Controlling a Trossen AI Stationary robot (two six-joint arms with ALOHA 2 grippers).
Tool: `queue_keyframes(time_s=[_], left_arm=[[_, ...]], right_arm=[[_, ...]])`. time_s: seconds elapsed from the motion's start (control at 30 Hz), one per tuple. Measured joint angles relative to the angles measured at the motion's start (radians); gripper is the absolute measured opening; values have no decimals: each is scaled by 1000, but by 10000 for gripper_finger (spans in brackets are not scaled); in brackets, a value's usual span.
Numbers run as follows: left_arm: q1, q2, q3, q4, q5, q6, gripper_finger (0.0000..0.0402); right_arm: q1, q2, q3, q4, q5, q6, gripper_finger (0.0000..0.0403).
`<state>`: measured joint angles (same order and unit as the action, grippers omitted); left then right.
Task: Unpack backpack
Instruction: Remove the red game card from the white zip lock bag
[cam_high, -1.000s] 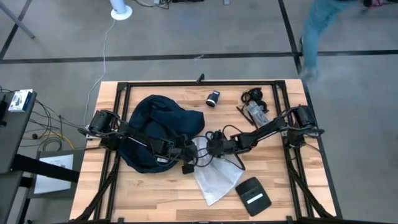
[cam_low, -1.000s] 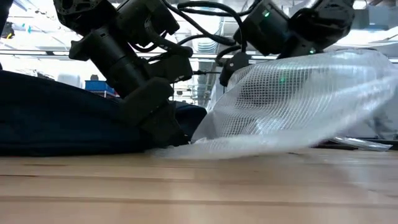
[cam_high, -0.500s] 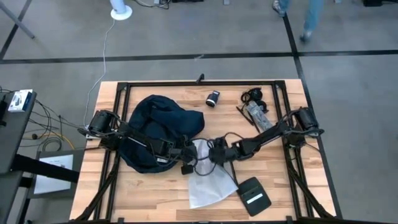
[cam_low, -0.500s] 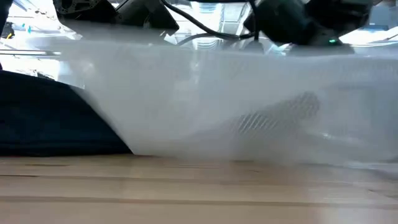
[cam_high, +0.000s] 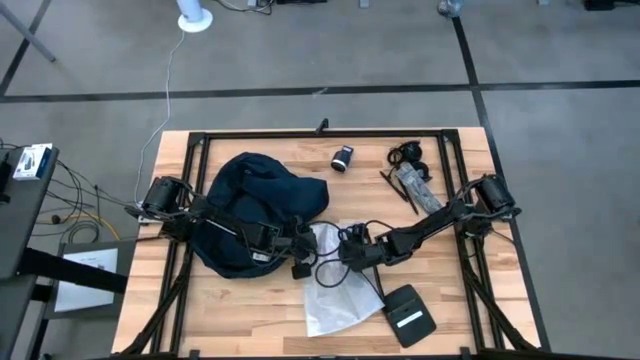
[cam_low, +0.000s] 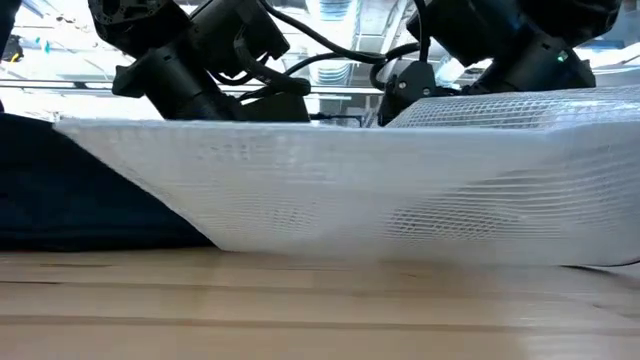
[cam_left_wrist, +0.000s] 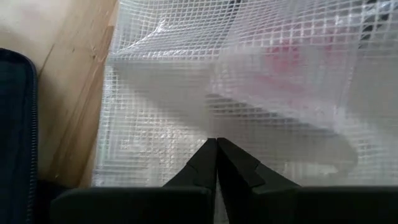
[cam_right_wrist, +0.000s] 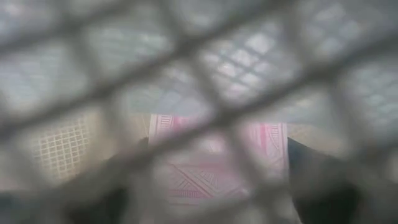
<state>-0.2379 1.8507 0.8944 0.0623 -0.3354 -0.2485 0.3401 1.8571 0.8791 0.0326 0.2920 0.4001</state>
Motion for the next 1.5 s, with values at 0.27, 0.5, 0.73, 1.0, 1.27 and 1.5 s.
queue_keyframes(time_s=[0.27, 0.5, 0.73, 1.0, 1.27, 1.5], left_arm=[[1, 0, 0, -6, -1, 0, 0], [6, -4, 2, -59, -8, 1, 0], [6, -4, 2, -66, -9, 1, 0], [-4, -3, 1, -67, -10, -3, 0], [-18, 0, -2, -32, -5, -23, 0], [-19, 4, -4, 39, 24, -8, 0]], right_arm=[[36, -77, -5, -119, -22, 64, 304], [78, -199, -4, -277, -17, 128, 303], [127, -304, -1, -479, -114, 228, 303], [217, -394, -1, -772, -126, 399, 303], [143, -460, -52, -960, 64, 648, 302], [-115, -463, -156, -721, 70, 571, 302]])
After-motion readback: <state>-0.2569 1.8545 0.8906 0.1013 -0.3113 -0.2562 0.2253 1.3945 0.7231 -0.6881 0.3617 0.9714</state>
